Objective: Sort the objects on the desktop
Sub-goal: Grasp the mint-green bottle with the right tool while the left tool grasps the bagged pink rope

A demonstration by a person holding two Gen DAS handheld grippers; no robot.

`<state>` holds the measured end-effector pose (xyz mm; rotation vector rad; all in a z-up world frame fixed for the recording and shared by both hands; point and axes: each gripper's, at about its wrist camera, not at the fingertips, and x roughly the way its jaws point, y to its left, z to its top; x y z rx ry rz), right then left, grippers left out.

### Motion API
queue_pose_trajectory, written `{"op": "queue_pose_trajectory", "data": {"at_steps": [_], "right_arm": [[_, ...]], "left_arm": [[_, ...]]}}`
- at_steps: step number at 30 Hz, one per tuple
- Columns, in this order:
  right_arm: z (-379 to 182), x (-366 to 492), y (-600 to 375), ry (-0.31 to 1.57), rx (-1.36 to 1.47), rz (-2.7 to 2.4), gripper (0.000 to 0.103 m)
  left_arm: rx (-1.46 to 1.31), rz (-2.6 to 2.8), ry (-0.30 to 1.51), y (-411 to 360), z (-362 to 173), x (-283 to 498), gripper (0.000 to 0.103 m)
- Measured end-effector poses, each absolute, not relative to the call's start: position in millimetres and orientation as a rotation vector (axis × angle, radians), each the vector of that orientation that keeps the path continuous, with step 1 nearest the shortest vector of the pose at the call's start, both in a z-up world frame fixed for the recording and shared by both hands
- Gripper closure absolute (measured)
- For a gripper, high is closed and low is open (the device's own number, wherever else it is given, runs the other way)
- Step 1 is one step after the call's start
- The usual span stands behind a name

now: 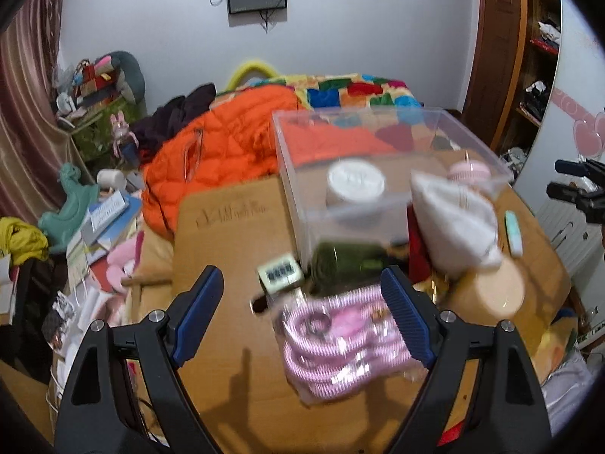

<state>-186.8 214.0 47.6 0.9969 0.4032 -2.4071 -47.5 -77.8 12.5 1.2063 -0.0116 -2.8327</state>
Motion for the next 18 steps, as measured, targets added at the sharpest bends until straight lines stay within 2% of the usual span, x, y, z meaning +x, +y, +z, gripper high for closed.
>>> {"op": "queue_pose_trajectory", "data": {"at_steps": [8,12,18], "right_arm": [[18.1,-185.9,228.3,0.380,1.053,-2.430,0.018],[9.1,-188.4,227.6,0.340,1.088,-2.399,0.018],[2.1,-188.6,225.8,0.305,1.109,-2.374,0.018]], "left_arm": [[1.196,-2.844,-0.118,-44.7,-16.5,-37.9,0.017],[1.282,-2.805,-0.076,-48.2,-38.1,-40.4,0.017],[1.312,-2.804,0.043,-77.2,-42.3,-23.4,0.012]]}}
